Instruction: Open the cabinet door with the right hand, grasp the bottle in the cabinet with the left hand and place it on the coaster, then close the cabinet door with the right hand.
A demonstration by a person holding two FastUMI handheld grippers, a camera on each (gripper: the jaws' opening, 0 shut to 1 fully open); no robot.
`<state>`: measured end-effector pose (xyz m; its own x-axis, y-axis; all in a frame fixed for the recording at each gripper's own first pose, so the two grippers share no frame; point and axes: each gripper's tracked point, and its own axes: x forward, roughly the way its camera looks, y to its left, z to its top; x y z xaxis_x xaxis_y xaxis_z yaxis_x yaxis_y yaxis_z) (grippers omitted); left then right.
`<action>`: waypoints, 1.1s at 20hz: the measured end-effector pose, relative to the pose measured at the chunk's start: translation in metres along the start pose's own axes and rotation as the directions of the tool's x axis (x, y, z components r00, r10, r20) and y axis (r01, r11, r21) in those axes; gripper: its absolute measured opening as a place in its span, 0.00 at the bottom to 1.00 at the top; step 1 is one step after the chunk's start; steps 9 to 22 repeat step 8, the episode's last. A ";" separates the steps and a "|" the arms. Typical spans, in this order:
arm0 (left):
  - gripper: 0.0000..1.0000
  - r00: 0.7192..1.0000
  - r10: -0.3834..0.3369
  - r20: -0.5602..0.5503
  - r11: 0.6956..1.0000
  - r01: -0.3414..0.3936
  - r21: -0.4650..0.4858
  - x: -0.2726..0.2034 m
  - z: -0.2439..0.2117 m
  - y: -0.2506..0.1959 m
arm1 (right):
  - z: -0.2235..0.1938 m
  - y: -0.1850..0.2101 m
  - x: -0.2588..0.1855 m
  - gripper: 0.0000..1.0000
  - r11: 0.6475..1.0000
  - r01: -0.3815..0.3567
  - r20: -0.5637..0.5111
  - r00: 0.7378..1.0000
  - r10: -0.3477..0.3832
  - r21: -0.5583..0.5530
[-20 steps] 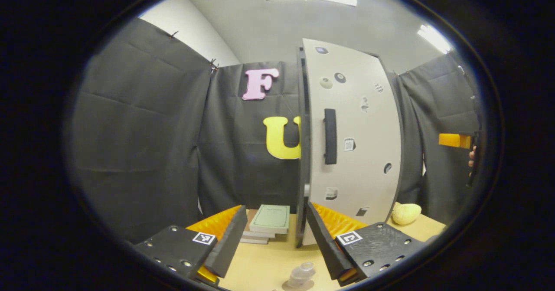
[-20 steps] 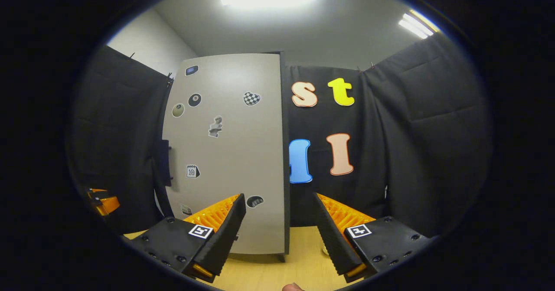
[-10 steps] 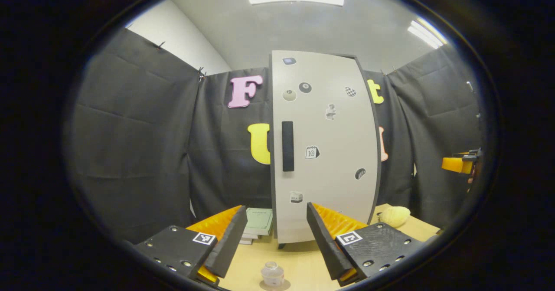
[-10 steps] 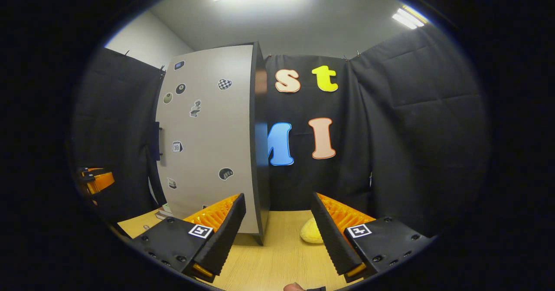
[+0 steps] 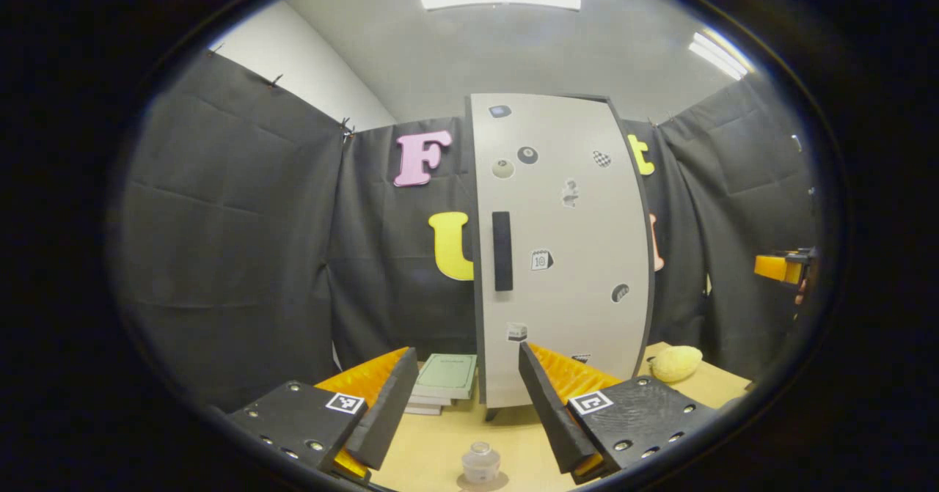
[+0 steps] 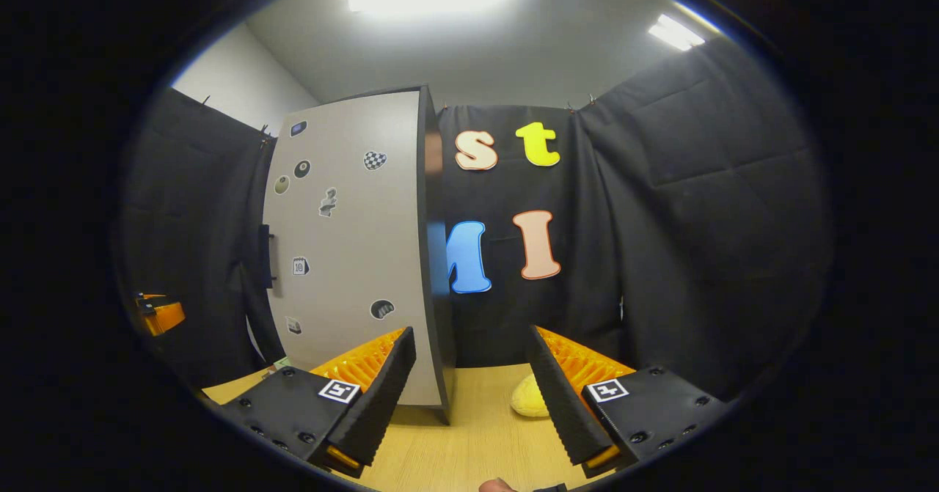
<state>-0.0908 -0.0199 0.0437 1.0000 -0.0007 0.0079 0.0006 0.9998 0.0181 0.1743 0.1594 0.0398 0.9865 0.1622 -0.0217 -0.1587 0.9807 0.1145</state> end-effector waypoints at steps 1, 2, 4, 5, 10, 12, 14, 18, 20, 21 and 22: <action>0.83 1.000 0.005 0.000 1.000 -0.005 0.003 0.000 -0.001 0.002 | 0.000 -0.001 0.000 0.96 1.000 0.005 0.002 1.000 -0.005 -0.011; 0.83 1.000 0.010 0.000 1.000 -0.010 0.003 0.000 -0.001 0.005 | 0.001 0.000 0.000 0.96 1.000 0.005 0.002 1.000 -0.005 -0.020; 0.83 1.000 0.015 -0.002 1.000 -0.015 -0.010 -0.001 -0.002 0.010 | 0.001 0.002 0.002 0.96 1.000 0.002 -0.002 1.000 -0.002 -0.028; 0.83 1.000 0.017 -0.002 1.000 -0.017 -0.016 -0.001 -0.002 0.011 | 0.002 0.001 0.003 0.92 0.999 0.006 -0.001 1.000 -0.006 -0.033; 0.83 1.000 0.022 0.009 1.000 -0.022 -0.005 -0.003 0.002 0.018 | 0.009 0.002 0.004 0.96 1.000 0.015 0.014 1.000 -0.015 -0.026; 0.83 1.000 0.022 0.009 1.000 -0.022 -0.005 -0.003 0.002 0.018 | 0.009 0.002 0.004 0.96 1.000 0.015 0.014 1.000 -0.015 -0.026; 0.83 1.000 0.022 0.009 1.000 -0.022 -0.005 -0.003 0.002 0.018 | 0.009 0.002 0.004 0.96 1.000 0.015 0.014 1.000 -0.015 -0.026; 0.83 1.000 0.022 0.009 1.000 -0.022 -0.005 -0.003 0.002 0.018 | 0.009 0.002 0.004 0.96 1.000 0.015 0.014 1.000 -0.015 -0.026; 0.83 1.000 0.022 0.009 1.000 -0.022 -0.005 -0.003 0.002 0.018 | 0.009 0.002 0.004 0.96 1.000 0.015 0.014 1.000 -0.015 -0.026; 0.83 1.000 0.022 0.009 1.000 -0.022 -0.005 -0.003 0.002 0.018 | 0.009 0.002 0.004 0.96 1.000 0.015 0.014 1.000 -0.015 -0.026; 0.83 1.000 0.022 0.009 1.000 -0.022 -0.005 -0.003 0.002 0.018 | 0.009 0.002 0.004 0.96 1.000 0.015 0.014 1.000 -0.015 -0.026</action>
